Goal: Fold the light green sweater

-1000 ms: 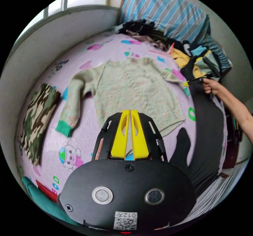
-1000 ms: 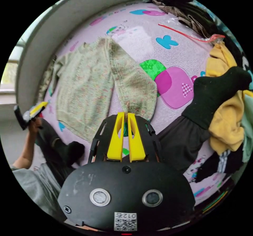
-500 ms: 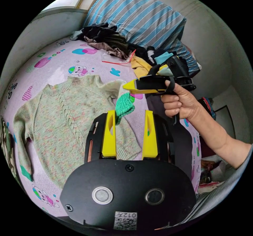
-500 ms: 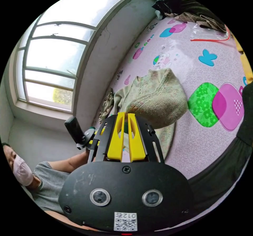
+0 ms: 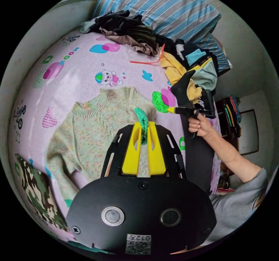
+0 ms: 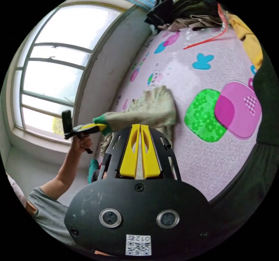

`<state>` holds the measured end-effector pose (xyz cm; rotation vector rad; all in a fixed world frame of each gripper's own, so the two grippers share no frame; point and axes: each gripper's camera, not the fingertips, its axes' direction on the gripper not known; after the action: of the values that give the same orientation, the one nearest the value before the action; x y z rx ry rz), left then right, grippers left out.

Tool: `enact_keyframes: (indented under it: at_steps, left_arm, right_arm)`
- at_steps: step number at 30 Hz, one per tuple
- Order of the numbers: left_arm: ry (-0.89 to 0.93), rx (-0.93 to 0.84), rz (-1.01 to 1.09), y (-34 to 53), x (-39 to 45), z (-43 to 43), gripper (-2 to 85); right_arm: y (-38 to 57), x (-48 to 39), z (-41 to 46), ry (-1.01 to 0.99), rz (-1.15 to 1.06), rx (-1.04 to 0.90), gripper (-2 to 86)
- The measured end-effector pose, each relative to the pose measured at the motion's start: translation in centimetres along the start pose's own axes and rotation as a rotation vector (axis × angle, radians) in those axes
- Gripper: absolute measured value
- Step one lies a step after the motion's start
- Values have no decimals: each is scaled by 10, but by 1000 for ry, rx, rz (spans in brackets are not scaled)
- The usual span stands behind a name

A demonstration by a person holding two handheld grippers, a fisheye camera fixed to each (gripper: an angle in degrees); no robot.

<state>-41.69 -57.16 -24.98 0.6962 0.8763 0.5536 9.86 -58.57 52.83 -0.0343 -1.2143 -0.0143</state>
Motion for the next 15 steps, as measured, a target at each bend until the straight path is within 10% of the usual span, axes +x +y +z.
enact_keyframes:
  at_steps: [15]
  left_arm:
    - [36, -111, -189, 4, -98, 36, 22]
  right_arm:
    - [-85, -18, 74, 422, -166, -14, 68]
